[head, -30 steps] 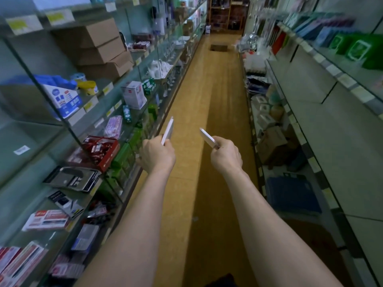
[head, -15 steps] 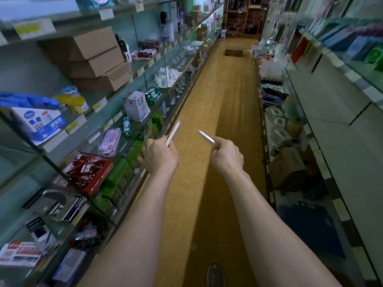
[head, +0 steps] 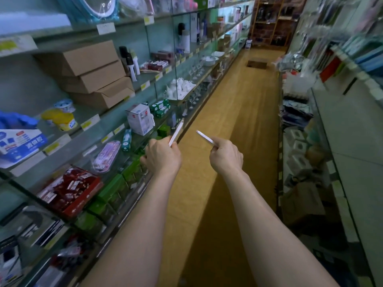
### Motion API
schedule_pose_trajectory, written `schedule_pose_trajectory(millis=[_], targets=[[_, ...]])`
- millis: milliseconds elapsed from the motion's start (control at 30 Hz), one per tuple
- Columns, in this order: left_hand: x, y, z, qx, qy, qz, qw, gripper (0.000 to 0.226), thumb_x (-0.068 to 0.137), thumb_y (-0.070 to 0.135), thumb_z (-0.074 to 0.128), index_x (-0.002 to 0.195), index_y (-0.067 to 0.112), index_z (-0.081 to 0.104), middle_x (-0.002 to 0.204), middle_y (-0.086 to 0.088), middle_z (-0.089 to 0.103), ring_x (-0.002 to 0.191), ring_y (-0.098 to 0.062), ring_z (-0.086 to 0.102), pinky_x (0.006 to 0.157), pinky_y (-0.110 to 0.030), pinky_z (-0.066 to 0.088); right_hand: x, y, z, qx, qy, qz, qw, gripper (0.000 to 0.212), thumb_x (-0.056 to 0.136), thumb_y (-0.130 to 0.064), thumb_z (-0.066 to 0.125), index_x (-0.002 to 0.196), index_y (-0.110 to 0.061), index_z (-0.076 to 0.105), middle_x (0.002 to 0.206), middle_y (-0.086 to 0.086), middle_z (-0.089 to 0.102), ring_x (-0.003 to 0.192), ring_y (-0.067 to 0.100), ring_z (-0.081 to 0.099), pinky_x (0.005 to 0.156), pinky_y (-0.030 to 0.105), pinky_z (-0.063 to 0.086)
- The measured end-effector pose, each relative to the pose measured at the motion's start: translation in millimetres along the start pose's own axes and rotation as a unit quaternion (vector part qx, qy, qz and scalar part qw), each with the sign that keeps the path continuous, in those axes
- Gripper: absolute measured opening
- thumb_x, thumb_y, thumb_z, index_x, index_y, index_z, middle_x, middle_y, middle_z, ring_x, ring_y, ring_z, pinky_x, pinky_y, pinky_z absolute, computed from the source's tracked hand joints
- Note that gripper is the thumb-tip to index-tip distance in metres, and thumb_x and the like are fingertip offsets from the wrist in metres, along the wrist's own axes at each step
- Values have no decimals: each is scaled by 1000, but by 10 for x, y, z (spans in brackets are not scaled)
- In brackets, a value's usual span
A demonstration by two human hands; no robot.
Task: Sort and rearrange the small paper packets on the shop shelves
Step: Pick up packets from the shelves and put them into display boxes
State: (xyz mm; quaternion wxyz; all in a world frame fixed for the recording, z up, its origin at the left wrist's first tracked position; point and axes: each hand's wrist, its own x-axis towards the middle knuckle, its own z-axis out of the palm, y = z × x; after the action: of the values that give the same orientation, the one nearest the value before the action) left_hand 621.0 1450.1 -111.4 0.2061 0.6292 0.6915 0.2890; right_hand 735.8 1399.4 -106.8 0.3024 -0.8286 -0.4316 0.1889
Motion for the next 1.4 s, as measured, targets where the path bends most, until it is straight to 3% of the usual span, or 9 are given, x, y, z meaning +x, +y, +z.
schedule_pose_trajectory(millis=[200,400,533,700,900,1200,1400], targets=[[426,66,195,6,19,-23,1000,28,96,31,51,120,24,65,118,-8,55,110,-26,50,94,-42,33,516,-120,151,14,-32,-31,999,40,97,-5,43,130,-26,55,92,-2,55,97,22,55,100,47,43],[1082,126,363,12,41,-43,998,28,96,31,49,116,22,67,117,-9,56,110,-28,50,94,-43,34,1184,-387,328,4,-49,-75,996,38,96,-5,40,118,-27,61,79,-3,55,92,26,57,97,49,44],[1637,218,422,2,57,-57,997,26,96,32,49,111,22,69,114,-10,56,109,-30,50,95,-45,33,1682,-662,420,-22,-51,-102,993,40,93,0,38,108,-27,63,87,3,61,96,29,54,98,48,38],[2286,291,467,0,79,-67,995,26,96,30,48,106,21,71,108,-9,57,103,-30,52,93,-45,35,2309,-1030,681,-29,-50,-119,991,53,89,2,37,122,-32,60,103,6,65,105,30,54,99,49,39],[2869,317,389,-11,112,-98,989,26,96,31,47,106,22,70,108,-10,55,105,-32,51,97,-45,32,2853,-1413,935,-32,-61,-172,983,48,89,-2,38,119,-32,61,104,7,67,105,32,55,94,45,39],[3365,262,247,-8,205,-169,964,27,95,27,46,107,20,70,107,-10,55,107,-31,50,97,-46,36,3357,-1960,1203,-14,-110,-293,950,47,93,-7,37,124,-34,59,104,11,66,103,37,55,92,48,43],[3469,358,220,8,277,-236,931,26,95,25,46,105,18,69,107,-13,55,106,-33,50,93,-44,35,3667,-2210,1292,-19,-166,-392,905,38,96,-11,38,123,-26,59,105,13,66,101,37,56,91,46,46]])
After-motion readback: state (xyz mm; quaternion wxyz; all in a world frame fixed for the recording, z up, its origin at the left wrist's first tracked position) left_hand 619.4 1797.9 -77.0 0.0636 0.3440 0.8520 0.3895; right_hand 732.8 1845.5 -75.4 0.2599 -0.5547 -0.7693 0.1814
